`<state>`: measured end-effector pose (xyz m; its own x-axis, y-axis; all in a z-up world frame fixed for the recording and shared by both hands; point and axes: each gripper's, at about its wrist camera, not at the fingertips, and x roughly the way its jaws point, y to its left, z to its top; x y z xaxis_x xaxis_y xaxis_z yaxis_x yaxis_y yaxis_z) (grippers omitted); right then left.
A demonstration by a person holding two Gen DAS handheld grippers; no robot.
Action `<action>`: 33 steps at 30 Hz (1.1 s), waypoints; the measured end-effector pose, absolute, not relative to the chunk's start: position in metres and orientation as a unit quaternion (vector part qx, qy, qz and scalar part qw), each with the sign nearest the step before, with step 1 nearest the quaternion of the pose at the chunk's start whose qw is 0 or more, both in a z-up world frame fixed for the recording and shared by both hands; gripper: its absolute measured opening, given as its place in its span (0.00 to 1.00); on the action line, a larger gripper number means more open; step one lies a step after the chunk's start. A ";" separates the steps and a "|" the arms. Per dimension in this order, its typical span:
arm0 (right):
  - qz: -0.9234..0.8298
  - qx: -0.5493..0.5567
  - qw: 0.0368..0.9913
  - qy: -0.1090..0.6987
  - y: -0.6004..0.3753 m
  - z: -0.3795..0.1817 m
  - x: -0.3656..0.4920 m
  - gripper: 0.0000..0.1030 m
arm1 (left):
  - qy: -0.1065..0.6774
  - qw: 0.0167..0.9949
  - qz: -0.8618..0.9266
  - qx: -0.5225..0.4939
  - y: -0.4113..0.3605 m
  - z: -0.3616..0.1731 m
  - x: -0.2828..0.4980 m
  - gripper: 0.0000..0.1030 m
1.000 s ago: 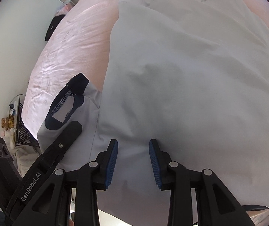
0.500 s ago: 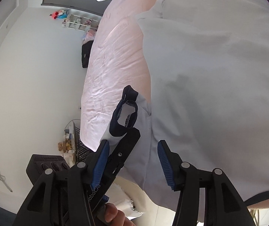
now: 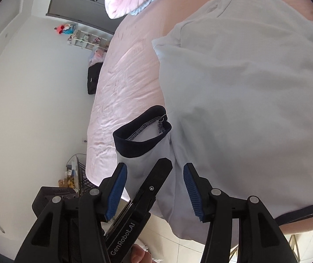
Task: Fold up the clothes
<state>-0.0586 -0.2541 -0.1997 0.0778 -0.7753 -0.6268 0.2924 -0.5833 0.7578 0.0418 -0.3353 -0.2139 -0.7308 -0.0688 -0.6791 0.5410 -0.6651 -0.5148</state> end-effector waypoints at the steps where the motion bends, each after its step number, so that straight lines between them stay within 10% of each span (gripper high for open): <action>1: -0.652 0.605 0.410 -0.198 -0.251 -0.197 -0.059 0.54 | 0.367 0.177 -0.855 0.321 -0.333 -0.214 0.040 0.02; 17: -0.646 0.623 0.401 -0.184 -0.276 -0.231 -0.074 0.59 | 0.345 0.176 -0.852 0.352 -0.315 -0.224 0.026 0.02; 26: -0.672 0.616 0.376 -0.166 -0.269 -0.242 -0.078 0.09 | 0.337 0.157 -0.851 0.370 -0.306 -0.227 0.028 0.02; 33: -0.695 0.602 0.358 -0.159 -0.253 -0.245 -0.078 0.06 | 0.335 0.149 -0.838 0.405 -0.303 -0.231 0.031 0.07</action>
